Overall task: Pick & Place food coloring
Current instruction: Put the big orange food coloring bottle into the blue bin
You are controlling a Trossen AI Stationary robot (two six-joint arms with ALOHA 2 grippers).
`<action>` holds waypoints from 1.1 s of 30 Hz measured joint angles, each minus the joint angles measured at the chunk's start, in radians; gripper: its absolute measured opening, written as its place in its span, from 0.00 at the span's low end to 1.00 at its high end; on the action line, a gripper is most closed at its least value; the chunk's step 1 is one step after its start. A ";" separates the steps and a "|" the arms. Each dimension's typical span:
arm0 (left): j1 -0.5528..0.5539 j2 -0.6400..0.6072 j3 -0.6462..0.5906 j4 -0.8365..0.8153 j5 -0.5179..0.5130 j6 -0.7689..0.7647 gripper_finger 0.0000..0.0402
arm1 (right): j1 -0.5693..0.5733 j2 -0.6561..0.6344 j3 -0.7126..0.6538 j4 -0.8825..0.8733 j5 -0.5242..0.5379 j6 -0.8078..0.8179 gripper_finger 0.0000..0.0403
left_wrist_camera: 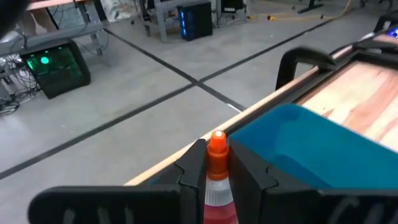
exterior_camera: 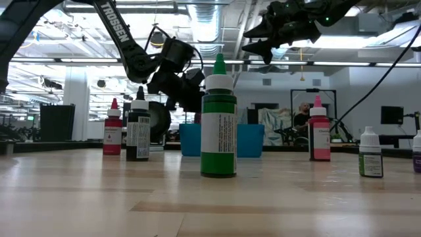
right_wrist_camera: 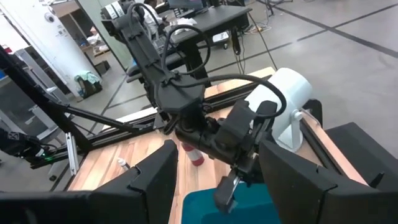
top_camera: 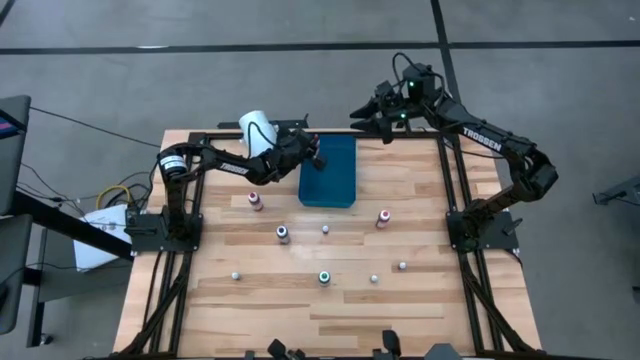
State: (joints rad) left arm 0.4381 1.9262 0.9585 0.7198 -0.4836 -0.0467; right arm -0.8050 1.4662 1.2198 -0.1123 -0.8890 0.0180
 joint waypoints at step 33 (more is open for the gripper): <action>-0.008 0.000 0.000 -0.030 -0.035 -0.027 0.22 | 0.020 0.000 0.000 -0.016 -0.001 -0.001 0.53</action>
State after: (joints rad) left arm 0.4301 1.9266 0.9588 0.6895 -0.5185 -0.0734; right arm -0.7853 1.4662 1.2198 -0.1280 -0.8902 0.0170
